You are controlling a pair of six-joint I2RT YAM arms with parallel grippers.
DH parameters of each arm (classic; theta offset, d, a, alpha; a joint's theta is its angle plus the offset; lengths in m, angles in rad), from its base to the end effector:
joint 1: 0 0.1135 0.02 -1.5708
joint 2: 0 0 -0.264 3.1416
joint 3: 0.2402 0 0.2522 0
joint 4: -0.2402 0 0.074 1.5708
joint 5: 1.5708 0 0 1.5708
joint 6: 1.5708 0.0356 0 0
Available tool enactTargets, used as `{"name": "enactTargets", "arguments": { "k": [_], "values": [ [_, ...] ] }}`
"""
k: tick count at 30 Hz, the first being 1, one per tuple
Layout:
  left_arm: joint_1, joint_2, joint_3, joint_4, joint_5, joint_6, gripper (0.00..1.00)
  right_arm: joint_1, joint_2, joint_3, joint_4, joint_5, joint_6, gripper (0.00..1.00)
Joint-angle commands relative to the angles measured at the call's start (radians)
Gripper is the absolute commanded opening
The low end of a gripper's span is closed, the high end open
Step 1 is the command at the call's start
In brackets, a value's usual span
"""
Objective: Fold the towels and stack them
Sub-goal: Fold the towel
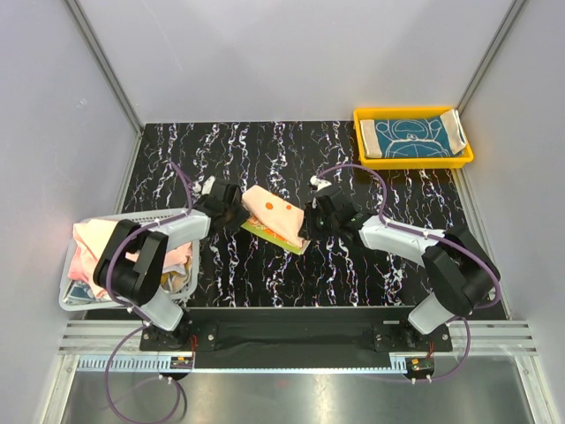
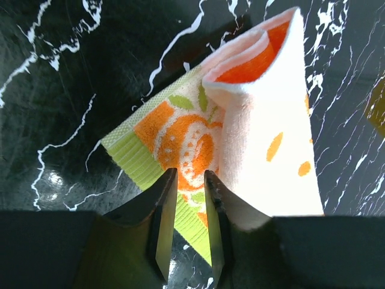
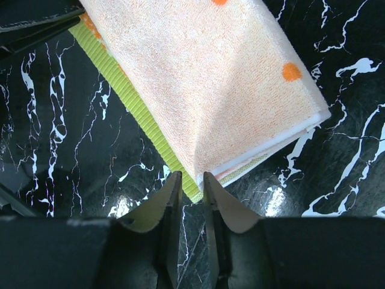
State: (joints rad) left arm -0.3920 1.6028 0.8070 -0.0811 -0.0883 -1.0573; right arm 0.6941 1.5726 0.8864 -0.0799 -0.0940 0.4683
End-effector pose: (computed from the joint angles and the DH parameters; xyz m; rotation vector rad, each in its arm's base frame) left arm 0.2902 -0.1166 0.1602 -0.8598 2.3656 -0.5200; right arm 0.2491 0.2117 0.1928 -0.3229 2.4149 0.6649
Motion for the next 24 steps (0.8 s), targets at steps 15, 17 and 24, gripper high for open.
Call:
{"name": "enactTargets", "arguments": {
  "k": [15, 17, 24],
  "values": [
    [0.007, -0.116, 0.036, 0.011, -0.08, 0.111, 0.5, 0.036, 0.023, 0.082, -0.115, 0.137, 0.026, 0.42],
    [0.005, -0.11, 0.066, -0.019, -0.125, 0.125, 0.53, 0.036, 0.024, 0.08, -0.115, 0.139, 0.036, 0.44],
    [0.036, -0.009, 0.208, -0.042, -0.133, 0.21, 0.56, 0.038, 0.044, 0.077, -0.086, 0.123, 0.084, 0.47]
  ]
}}
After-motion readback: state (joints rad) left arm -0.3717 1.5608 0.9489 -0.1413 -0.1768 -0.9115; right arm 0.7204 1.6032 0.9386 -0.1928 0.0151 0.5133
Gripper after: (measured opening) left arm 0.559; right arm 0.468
